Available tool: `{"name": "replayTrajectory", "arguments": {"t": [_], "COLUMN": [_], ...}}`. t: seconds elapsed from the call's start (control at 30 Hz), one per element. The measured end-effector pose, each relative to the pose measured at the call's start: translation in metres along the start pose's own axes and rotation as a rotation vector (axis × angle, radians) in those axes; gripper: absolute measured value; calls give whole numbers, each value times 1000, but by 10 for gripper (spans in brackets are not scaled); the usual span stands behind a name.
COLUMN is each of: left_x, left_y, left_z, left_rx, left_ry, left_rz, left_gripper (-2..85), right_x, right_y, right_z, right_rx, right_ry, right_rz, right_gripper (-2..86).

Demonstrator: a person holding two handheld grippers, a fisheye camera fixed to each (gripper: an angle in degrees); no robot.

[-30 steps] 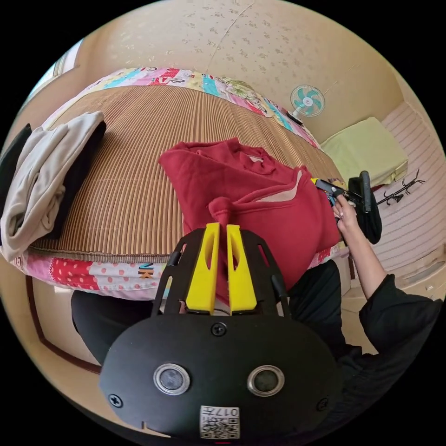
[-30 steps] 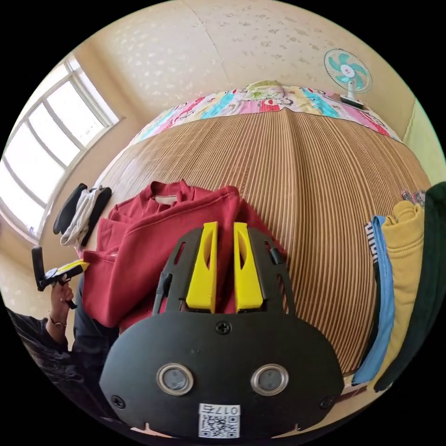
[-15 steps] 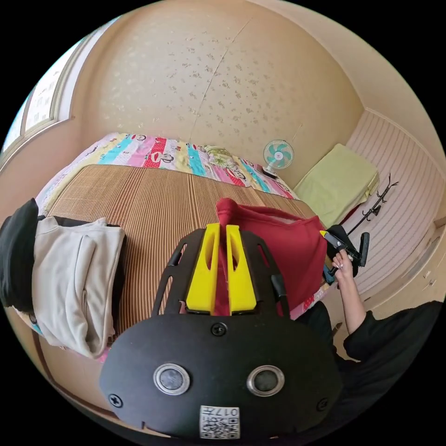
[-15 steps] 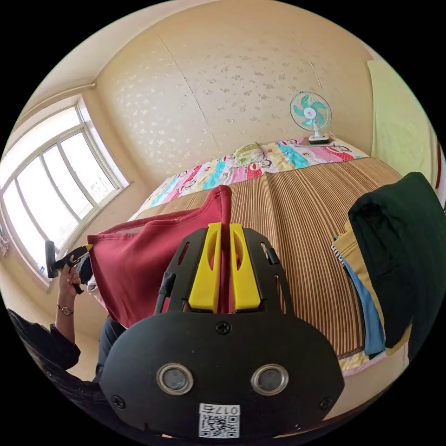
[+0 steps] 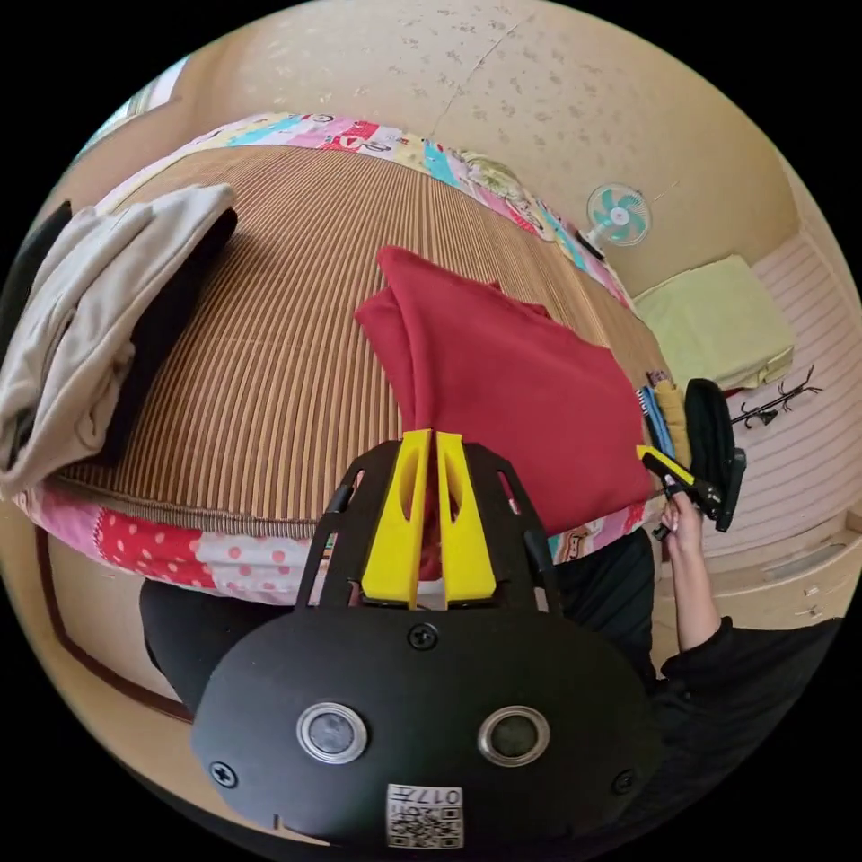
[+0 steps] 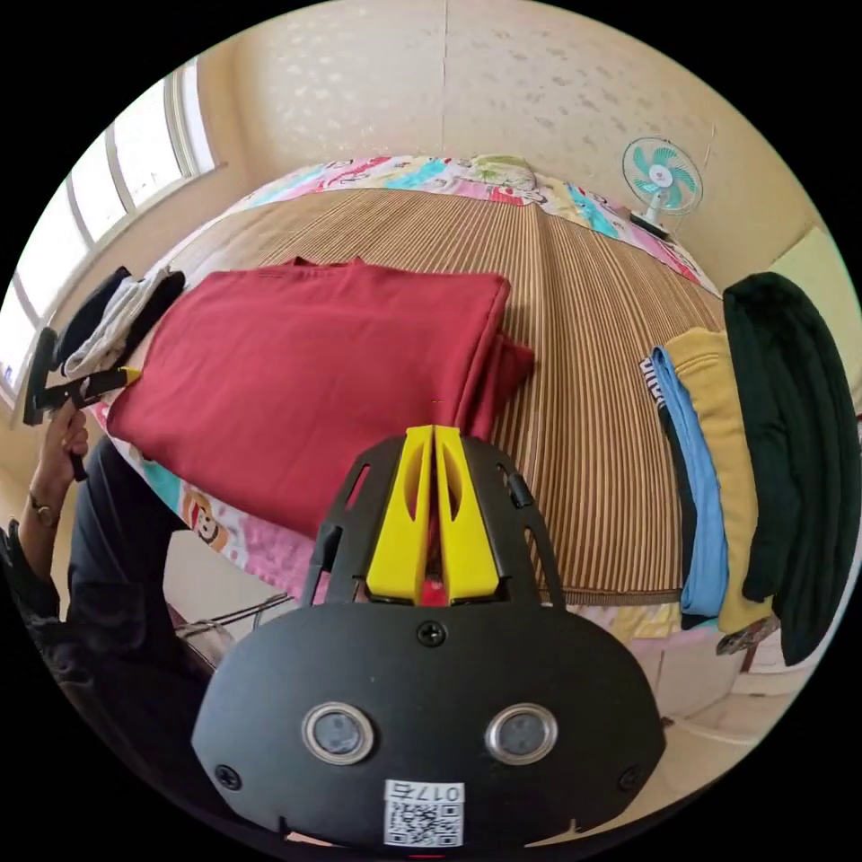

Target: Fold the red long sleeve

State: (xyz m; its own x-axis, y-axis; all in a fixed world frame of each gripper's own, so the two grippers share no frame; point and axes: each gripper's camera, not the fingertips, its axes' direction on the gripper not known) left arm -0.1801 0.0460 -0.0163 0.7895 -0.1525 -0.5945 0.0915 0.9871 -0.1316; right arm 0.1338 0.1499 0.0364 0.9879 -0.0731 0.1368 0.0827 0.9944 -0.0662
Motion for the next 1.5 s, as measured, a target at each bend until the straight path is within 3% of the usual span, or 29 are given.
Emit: {"name": "replayTrajectory", "arguments": {"t": [0.07,0.13,0.27,0.4,0.47,0.53,0.7,0.8,0.97,1.13,1.3,1.4,1.5], "left_x": [-42,-58,-82,-101,-107,-104,-51,17,153,223,214,169,107], "left_y": [24,43,73,85,90,88,40,-10,-40,-2,35,41,48], "left_z": [-31,-49,-40,-17,-15,-25,-54,-49,4,73,96,71,35], "left_rx": [68,105,75,78,117,161,241,236,125,-64,-204,-151,23], "left_ry": [130,179,292,462,463,447,488,537,658,699,828,655,444], "left_rz": [-171,-210,-324,-448,-507,-513,-317,-81,236,362,427,349,221], "left_gripper": [96,112,130,131,100,82,54,52,51,52,42,93,142], "right_x": [-8,-30,-97,-148,-164,-160,-123,-81,9,83,148,184,212], "right_y": [-16,-23,-39,-53,-54,-41,-28,-14,19,49,76,88,94], "right_z": [-22,-45,-60,-9,48,32,-3,-24,-75,-119,-142,-150,-162], "right_rx": [6,132,319,186,-38,78,49,22,18,35,-2,4,56], "right_ry": [63,76,-139,-202,-124,-110,-188,-224,-324,-342,-418,-582,-747], "right_rz": [65,53,-63,-140,-147,-164,-165,-75,123,292,429,507,580], "right_gripper": [4,5,6,6,6,5,5,4,5,7,18,45,98]}}
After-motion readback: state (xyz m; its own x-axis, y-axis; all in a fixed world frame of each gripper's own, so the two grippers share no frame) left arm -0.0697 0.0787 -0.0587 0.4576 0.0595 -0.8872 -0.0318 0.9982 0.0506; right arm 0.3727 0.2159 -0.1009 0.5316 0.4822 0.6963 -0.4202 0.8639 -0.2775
